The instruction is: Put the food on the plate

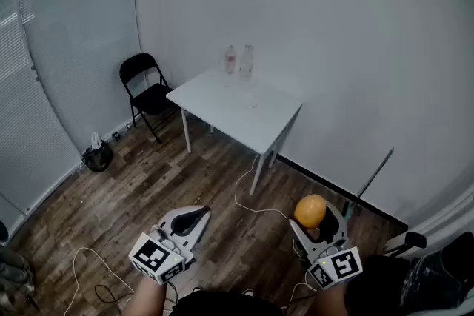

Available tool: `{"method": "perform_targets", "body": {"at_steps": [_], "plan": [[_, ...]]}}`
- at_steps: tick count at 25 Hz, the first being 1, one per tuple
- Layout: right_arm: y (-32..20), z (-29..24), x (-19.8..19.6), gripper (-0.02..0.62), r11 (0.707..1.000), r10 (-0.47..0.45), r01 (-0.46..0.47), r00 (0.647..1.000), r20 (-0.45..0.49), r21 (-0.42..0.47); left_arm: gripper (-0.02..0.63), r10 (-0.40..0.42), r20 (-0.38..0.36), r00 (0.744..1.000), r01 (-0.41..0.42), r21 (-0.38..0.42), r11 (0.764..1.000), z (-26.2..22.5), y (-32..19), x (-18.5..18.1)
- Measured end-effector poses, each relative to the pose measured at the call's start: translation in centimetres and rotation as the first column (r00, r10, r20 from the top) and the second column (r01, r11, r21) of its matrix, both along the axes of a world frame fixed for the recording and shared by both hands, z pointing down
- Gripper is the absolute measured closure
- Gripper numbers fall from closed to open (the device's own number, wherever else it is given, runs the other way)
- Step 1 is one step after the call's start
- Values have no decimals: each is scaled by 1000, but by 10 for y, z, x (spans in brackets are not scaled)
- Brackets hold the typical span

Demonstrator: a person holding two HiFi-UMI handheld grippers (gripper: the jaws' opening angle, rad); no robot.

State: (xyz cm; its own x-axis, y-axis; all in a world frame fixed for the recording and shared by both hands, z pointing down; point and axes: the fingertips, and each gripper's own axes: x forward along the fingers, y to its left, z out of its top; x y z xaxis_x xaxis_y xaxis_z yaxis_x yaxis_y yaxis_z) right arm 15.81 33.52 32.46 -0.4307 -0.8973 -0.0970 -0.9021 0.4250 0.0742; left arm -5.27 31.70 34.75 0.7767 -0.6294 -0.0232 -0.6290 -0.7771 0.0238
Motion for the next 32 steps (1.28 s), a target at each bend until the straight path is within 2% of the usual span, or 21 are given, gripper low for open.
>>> {"method": "perform_targets", "body": {"at_steps": [19,27,32], "plan": [[0,0,-5,222,1000,18,-18,1000,-5,3,583,6,-2,1000,-6,-6,1000,5,6,-8],[-4,-3,-35,222,1000,0,0,1000,-6,-1,583,11,-19,1000,-11,0,1000,4,4,-35],[-4,-1,-66,222,1000,2,-2,1000,15,-17,583,5,-29,1000,-5,-5,1000,8,8,-73]]}}
